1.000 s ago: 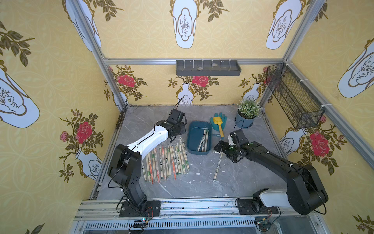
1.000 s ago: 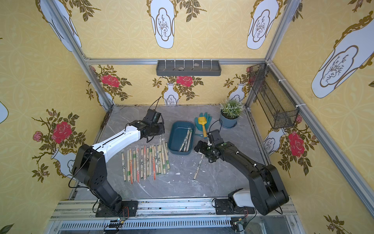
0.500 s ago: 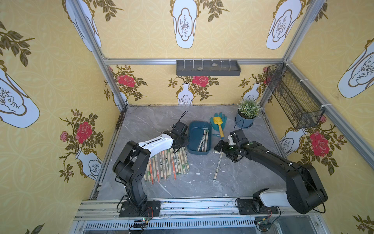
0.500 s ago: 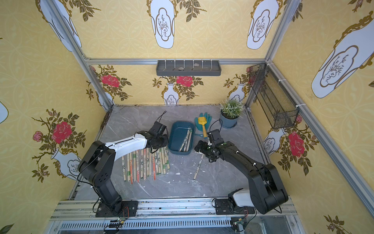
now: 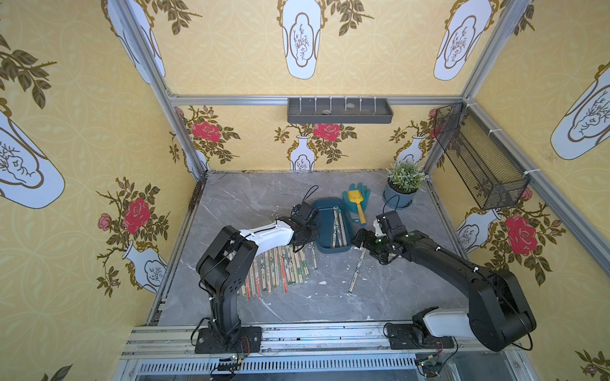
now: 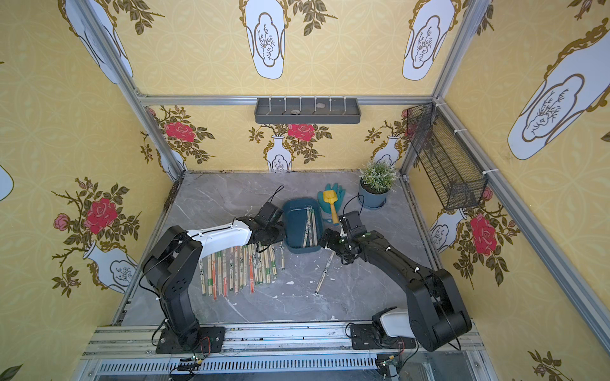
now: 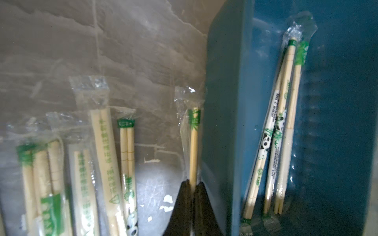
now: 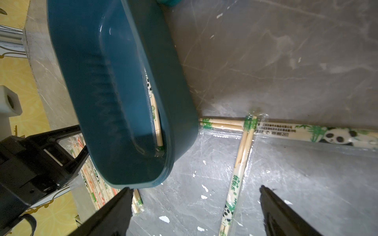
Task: Take the paired disposable chopsticks out of the storage box
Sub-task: Adjust the storage box at the center of the board, then place the paired disposable chopsticks at the center of the board.
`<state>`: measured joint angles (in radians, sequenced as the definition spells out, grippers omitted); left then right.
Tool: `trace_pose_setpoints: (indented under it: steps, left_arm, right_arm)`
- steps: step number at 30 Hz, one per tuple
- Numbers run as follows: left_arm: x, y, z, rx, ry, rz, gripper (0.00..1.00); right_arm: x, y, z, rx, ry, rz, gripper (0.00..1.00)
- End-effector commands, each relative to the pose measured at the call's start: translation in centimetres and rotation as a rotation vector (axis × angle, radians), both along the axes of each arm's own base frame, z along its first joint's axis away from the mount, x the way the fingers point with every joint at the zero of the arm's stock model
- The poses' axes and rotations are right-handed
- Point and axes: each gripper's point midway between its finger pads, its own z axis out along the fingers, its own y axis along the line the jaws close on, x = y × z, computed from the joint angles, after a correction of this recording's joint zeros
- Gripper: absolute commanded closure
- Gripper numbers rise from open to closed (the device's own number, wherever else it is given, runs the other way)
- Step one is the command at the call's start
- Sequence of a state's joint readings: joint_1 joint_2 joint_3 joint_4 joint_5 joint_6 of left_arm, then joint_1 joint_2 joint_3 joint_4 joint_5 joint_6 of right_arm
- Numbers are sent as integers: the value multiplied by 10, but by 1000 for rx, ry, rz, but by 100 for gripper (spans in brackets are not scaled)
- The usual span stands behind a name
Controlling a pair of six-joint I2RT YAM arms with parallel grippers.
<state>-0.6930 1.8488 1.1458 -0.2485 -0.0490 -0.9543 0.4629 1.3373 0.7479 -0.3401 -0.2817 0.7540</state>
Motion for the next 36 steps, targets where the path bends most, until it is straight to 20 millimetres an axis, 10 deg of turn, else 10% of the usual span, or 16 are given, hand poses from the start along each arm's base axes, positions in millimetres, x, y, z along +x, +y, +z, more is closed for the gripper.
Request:
trace_pose_setpoints:
  steps: [1, 8, 14, 23, 36]
  left_arm:
    - [0, 9, 0, 25, -14, 37, 99]
    - [-2, 17, -3, 57, -9, 54, 93]
    - [-4, 19, -3, 64, -5, 54, 67]
    - [4, 17, 40, 48, -95, 15, 61]
    - [45, -77, 89, -98, -124, -286, 52]
  right_arm:
    - [1, -1, 1, -6, -16, 4, 3]
    - [4, 1, 2, -1, -17, 7, 2]
    - [7, 3, 10, 6, -33, 7, 2]
    - [16, 5, 21, 21, -60, -1, 3]
    - [40, -4, 37, 81, -78, -47, 3]
